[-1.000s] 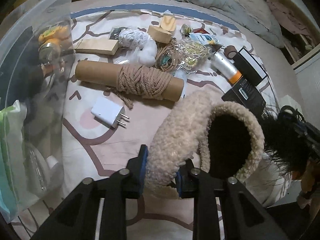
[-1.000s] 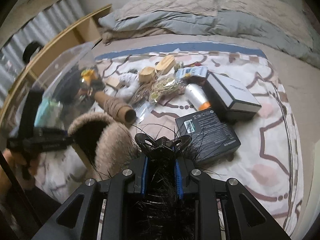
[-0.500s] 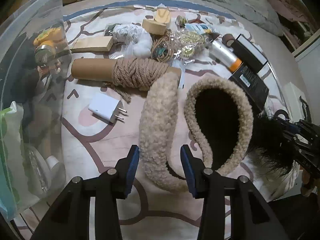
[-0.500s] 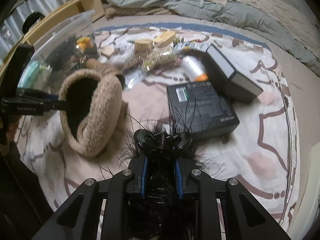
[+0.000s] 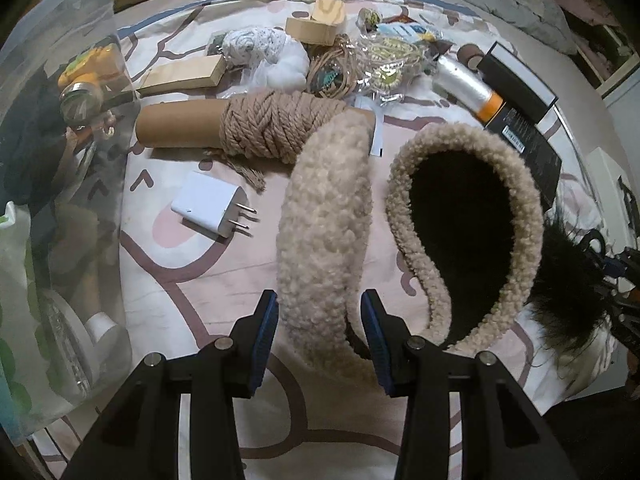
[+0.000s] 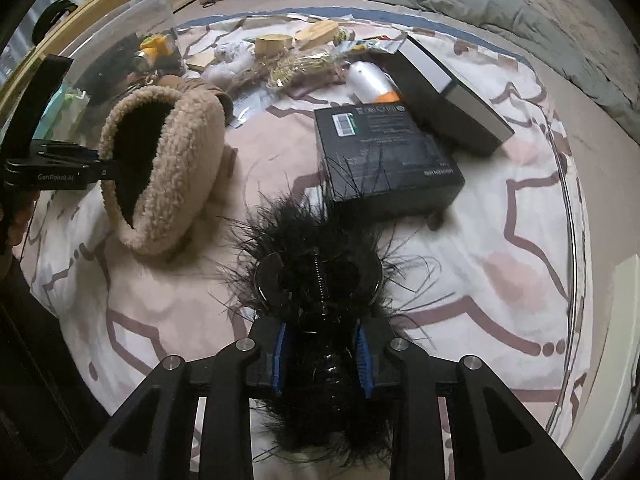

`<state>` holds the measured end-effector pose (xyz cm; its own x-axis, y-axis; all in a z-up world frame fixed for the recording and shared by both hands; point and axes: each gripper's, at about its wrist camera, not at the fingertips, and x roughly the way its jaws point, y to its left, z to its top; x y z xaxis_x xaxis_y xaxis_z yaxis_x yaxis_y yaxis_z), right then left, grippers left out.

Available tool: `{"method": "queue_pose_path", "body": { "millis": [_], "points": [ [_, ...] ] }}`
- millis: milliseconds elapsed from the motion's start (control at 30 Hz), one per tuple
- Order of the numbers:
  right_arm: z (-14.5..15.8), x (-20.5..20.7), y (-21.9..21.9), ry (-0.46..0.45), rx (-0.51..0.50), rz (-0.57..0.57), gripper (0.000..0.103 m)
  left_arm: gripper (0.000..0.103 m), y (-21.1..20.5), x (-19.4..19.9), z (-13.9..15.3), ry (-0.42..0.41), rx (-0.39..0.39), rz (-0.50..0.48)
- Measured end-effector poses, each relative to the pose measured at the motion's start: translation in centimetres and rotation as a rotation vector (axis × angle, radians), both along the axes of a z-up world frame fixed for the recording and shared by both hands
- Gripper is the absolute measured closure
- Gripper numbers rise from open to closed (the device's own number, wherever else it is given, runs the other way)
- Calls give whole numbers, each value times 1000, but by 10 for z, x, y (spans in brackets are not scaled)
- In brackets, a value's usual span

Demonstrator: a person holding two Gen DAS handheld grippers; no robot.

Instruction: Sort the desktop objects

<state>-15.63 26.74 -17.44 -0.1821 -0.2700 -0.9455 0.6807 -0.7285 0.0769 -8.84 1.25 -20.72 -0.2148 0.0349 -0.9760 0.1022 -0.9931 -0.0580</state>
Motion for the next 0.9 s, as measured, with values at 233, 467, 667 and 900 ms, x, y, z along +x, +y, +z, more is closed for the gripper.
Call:
{"method": "queue_pose_path", "body": {
  "millis": [233, 467, 667, 900],
  "points": [
    [0, -4, 2, -28, 15, -39, 74, 78, 6, -1, -4, -7, -31, -40],
    [12, -4, -4, 17, 0, -45, 77, 85, 3, 0, -1, 21, -10, -42],
    [35, -7, -8, 48, -71, -73, 79, 86, -9, 3, 23, 79, 76, 16],
    [71, -9, -11, 105, -176, -118, 79, 86, -19, 7, 49, 151, 149, 57]
  ]
}}
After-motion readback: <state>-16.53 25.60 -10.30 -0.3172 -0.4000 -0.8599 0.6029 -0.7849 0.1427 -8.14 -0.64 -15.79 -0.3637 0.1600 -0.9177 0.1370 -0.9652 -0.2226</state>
